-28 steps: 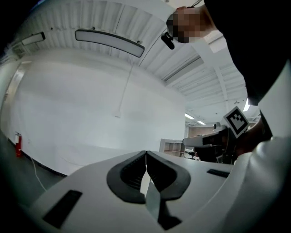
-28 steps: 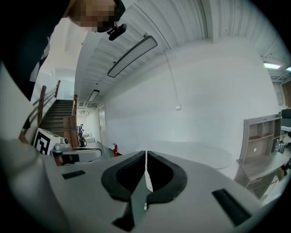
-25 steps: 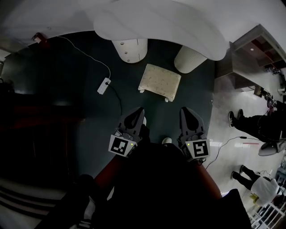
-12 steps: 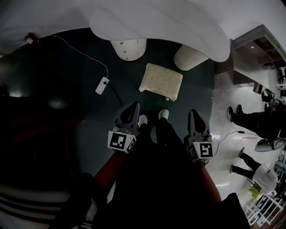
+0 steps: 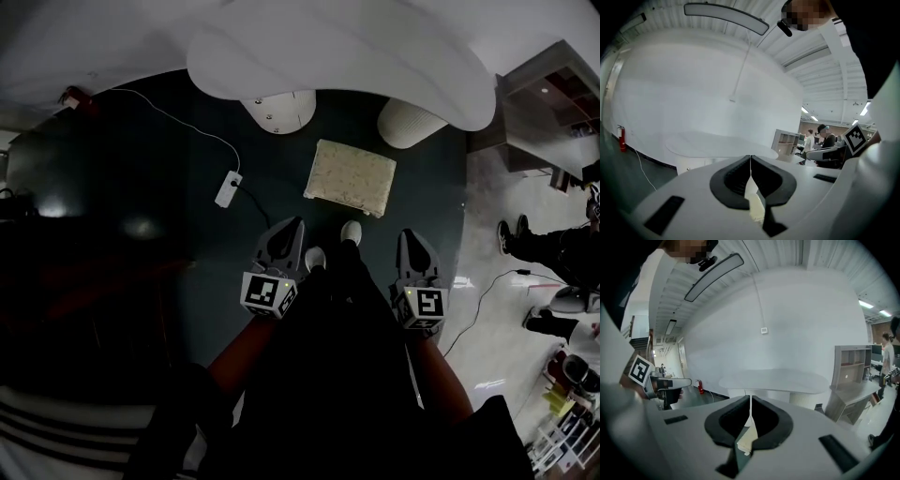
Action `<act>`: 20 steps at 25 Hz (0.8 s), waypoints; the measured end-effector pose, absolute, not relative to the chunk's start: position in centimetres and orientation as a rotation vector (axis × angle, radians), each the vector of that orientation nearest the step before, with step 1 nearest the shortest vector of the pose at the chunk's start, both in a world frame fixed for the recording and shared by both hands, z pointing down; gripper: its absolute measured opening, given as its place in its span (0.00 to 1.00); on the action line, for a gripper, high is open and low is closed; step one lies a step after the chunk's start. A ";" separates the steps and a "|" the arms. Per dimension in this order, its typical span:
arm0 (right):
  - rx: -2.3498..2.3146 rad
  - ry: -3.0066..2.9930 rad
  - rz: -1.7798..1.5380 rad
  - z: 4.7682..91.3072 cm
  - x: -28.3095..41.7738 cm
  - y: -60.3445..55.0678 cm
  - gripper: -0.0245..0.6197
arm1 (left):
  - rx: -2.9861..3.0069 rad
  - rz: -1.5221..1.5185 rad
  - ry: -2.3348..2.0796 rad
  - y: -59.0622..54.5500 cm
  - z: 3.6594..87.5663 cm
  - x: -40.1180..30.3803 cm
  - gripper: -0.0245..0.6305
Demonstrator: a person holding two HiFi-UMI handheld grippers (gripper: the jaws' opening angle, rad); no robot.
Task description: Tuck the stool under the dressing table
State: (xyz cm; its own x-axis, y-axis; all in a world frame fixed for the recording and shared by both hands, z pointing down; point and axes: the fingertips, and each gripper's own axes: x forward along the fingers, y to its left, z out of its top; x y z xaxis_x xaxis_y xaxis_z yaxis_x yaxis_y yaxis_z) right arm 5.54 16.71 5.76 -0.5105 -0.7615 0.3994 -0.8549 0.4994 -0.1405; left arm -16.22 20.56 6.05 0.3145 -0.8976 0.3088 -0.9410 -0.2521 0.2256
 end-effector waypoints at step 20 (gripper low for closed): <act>1.361 -2.234 0.676 35.8 9.0 11.7 0.10 | 2.057 0.394 -1.577 12.6 35.5 -19.2 0.07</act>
State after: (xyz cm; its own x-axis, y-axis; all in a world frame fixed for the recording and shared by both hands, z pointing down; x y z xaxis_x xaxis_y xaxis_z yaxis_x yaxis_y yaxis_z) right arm 8.97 11.66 35.85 -0.4218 -0.6868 0.5919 -0.8997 0.3977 -0.1797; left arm -19.22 12.65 35.52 0.2819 -0.8066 0.5195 -0.9562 -0.1919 0.2210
